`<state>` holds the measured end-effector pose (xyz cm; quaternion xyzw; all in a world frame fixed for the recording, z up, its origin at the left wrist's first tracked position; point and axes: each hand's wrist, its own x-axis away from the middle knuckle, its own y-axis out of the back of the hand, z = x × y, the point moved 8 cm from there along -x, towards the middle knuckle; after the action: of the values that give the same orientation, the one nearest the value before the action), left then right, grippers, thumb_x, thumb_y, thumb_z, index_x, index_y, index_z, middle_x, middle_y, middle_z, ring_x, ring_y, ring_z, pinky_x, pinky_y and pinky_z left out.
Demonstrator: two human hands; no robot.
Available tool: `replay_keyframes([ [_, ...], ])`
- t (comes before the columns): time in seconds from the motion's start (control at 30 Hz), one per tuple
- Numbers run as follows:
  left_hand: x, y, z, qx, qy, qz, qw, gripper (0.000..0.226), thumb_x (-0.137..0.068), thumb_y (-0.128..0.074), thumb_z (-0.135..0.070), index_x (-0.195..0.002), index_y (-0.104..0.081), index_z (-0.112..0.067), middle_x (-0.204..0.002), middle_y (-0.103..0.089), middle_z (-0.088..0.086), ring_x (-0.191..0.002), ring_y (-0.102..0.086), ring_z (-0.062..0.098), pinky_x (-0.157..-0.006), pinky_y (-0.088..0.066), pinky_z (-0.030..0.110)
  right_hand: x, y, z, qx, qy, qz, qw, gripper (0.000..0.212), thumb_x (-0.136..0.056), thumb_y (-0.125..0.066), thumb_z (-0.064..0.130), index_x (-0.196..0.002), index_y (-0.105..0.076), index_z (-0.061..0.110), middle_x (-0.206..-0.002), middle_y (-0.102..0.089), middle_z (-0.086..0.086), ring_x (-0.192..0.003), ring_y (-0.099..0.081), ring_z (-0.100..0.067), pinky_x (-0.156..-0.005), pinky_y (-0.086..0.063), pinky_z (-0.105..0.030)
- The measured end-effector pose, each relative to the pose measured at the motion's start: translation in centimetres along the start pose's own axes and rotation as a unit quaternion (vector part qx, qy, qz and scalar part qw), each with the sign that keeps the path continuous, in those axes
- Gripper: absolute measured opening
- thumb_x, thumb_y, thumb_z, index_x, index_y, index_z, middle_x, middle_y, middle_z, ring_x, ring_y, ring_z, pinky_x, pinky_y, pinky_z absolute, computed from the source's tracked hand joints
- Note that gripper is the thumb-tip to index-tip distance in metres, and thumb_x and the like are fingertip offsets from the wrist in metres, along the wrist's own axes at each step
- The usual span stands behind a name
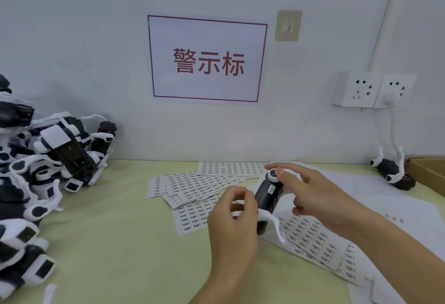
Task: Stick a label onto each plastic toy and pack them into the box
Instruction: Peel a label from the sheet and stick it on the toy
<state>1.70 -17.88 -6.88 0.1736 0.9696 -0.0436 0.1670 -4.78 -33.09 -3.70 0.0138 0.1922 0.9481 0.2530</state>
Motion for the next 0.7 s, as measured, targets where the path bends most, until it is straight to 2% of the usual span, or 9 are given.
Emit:
replay_keyframes([
  [0.07, 0.4, -0.3, 0.2, 0.008, -0.01, 0.017, 1.0, 0.016, -0.097, -0.059, -0.021, -0.084, -0.063, -0.029, -0.086, -0.068, -0.009, -0.081, -0.062, 0.006, -0.066, -0.045, 0.011, 0.7, 0.6, -1.2, -0.061, -0.01, -0.075, 0.995, 0.025, -0.102, -0.042, 0.042, -0.102, -0.066, 0.049, -0.111, -0.067, 0.003, -0.062, -0.052, -0.008, -0.066, -0.054, -0.024],
  [0.13, 0.8, -1.0, 0.4, 0.017, -0.012, 0.061, 0.998, 0.011, -0.099, -0.057, -0.019, -0.099, -0.06, -0.03, -0.094, -0.065, -0.009, -0.085, -0.061, 0.006, -0.069, -0.045, 0.011, 1.8, 0.5, -2.5, -0.13, -0.02, -0.107, 0.985, 0.027, -0.103, -0.04, 0.038, -0.1, -0.066, 0.044, -0.113, -0.064, -0.006, -0.06, -0.048, -0.015, -0.069, -0.058, -0.029],
  [0.2, 1.0, -1.3, 1.1, 0.022, -0.006, 0.086, 0.996, 0.019, -0.097, -0.056, -0.012, -0.106, -0.057, -0.028, -0.094, -0.064, -0.014, -0.088, -0.061, 0.003, -0.069, -0.046, 0.01, 3.1, 0.3, -3.5, -0.196, -0.024, -0.109, 0.974, 0.025, -0.102, -0.043, 0.036, -0.1, -0.067, 0.042, -0.111, -0.063, -0.006, -0.058, -0.05, -0.015, -0.072, -0.06, -0.034],
  [0.27, 0.8, -1.1, 1.5, 0.022, -0.002, 0.084, 0.996, 0.025, -0.092, -0.055, -0.005, -0.105, -0.058, -0.026, -0.093, -0.065, -0.017, -0.09, -0.063, 0.002, -0.069, -0.047, 0.011, 4.4, 0.5, -4.1, -0.224, -0.007, -0.099, 0.97, 0.028, -0.102, -0.042, 0.036, -0.103, -0.068, 0.043, -0.108, -0.064, -0.003, -0.063, -0.056, -0.019, -0.077, -0.06, -0.039],
  [0.33, 0.6, -0.9, 1.7, 0.016, -0.011, 0.078, 0.997, 0.037, -0.088, -0.052, 0.01, -0.102, -0.06, -0.023, -0.094, -0.067, -0.017, -0.093, -0.065, 0.002, -0.071, -0.048, 0.011, 5.5, 1.2, -4.2, -0.181, 0.043, -0.088, 0.979, 0.029, -0.104, -0.037, 0.039, -0.112, -0.064, 0.047, -0.112, -0.066, 0.003, -0.075, -0.062, -0.022, -0.08, -0.06, -0.04],
  [0.4, 0.5, -0.9, 1.7, 0.012, -0.029, 0.072, 0.997, 0.042, -0.087, -0.05, 0.017, -0.101, -0.061, -0.021, -0.096, -0.069, -0.015, -0.095, -0.066, 0.002, -0.073, -0.049, 0.01, 6.7, 1.6, -3.6, -0.094, 0.104, -0.085, 0.986, 0.027, -0.104, -0.038, 0.046, -0.123, -0.056, 0.05, -0.121, -0.062, 0.014, -0.088, -0.066, -0.019, -0.077, -0.059, -0.033],
  [0.5, 0.6, -0.8, 1.6, 0.028, -0.046, 0.063, 0.997, 0.046, -0.086, -0.049, 0.02, -0.101, -0.061, -0.021, -0.098, -0.069, -0.012, -0.097, -0.066, 0.006, -0.072, -0.049, 0.009, 7.8, 1.8, -3.3, -0.005, 0.156, -0.098, 0.983, 0.037, -0.095, -0.036, 0.046, -0.129, -0.049, 0.053, -0.126, -0.055, 0.028, -0.097, -0.065, -0.01, -0.078, -0.053, -0.018],
  [0.6, 0.5, -0.7, 1.7, 0.05, -0.054, 0.056, 0.996, 0.047, -0.087, -0.049, 0.022, -0.101, -0.06, -0.022, -0.1, -0.068, -0.01, -0.098, -0.067, 0.008, -0.07, -0.05, 0.01, 8.3, 1.7, -3.0, 0.017, 0.182, -0.105, 0.978, 0.037, -0.094, -0.035, 0.043, -0.127, -0.047, 0.054, -0.127, -0.055, 0.029, -0.098, -0.064, -0.009, -0.079, -0.048, -0.013],
  [0.7, 0.6, -0.6, 1.5, 0.051, -0.064, 0.049, 0.995, 0.05, -0.089, -0.049, 0.02, -0.097, -0.06, -0.028, -0.101, -0.069, -0.007, -0.1, -0.067, 0.01, -0.071, -0.05, 0.011, 8.4, 1.8, -3.1, 0.027, 0.188, -0.116, 0.975, 0.036, -0.095, -0.035, 0.041, -0.126, -0.047, 0.054, -0.116, -0.059, 0.024, -0.085, -0.064, -0.012, -0.072, -0.046, -0.01],
])
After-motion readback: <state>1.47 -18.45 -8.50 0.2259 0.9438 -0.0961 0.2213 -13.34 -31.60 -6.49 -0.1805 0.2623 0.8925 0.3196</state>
